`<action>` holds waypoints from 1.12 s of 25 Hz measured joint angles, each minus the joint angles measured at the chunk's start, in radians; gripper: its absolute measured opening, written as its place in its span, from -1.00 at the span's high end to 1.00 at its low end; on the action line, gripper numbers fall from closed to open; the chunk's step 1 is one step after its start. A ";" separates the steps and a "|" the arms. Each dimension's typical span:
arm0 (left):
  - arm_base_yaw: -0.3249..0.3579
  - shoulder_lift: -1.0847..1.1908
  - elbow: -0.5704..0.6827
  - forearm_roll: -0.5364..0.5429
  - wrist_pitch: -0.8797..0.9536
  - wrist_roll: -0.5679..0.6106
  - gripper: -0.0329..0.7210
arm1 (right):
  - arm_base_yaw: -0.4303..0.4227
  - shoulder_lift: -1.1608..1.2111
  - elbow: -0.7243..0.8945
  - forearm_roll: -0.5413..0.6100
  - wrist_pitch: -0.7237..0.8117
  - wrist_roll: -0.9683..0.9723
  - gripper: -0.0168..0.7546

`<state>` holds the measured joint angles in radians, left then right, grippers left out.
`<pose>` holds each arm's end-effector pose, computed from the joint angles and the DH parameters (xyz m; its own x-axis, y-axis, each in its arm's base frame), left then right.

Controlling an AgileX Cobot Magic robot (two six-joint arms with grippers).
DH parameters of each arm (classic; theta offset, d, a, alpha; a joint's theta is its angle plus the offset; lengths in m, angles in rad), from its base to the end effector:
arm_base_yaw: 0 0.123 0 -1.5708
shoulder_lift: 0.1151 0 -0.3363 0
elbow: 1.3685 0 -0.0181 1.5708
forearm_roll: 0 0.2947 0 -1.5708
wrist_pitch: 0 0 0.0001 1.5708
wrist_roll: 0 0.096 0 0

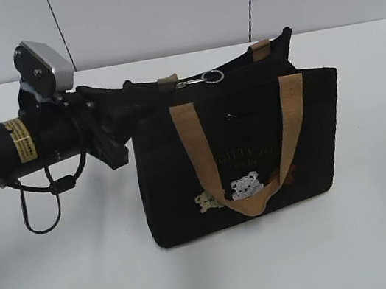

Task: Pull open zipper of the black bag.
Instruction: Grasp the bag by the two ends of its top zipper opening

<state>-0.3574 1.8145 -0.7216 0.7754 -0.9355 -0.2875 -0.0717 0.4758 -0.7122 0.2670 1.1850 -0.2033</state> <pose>0.3261 -0.1795 0.1800 -0.0228 0.2176 -0.9758 0.8313 0.5463 0.1024 0.0574 0.0194 0.3513 -0.7355 -0.0449 -0.6761 -0.1665 0.9792 0.1160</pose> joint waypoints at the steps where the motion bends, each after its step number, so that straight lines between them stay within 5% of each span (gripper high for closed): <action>1: 0.001 0.000 0.000 0.000 0.001 -0.001 0.13 | 0.000 0.000 0.000 0.000 -0.001 0.000 -0.11; 5: 0.004 0.000 0.000 0.003 0.011 -0.002 0.37 | 0.000 0.000 0.000 0.000 -0.025 -0.001 -0.11; 13: 0.004 0.000 0.000 0.014 0.014 -0.005 0.44 | 0.000 0.091 -0.005 0.001 -0.041 -0.005 -0.11; 18: 0.004 0.000 0.000 0.023 0.016 -0.005 0.81 | 0.000 0.220 -0.099 0.008 -0.044 -0.070 -0.11; 28: 0.004 0.000 0.000 0.023 0.016 -0.005 0.81 | 0.047 0.589 -0.402 0.013 -0.077 -0.085 -0.11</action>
<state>-0.3536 1.8145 -0.7216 0.7982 -0.9199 -0.2920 -0.0248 1.0652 -1.1142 0.2799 1.1079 -0.2884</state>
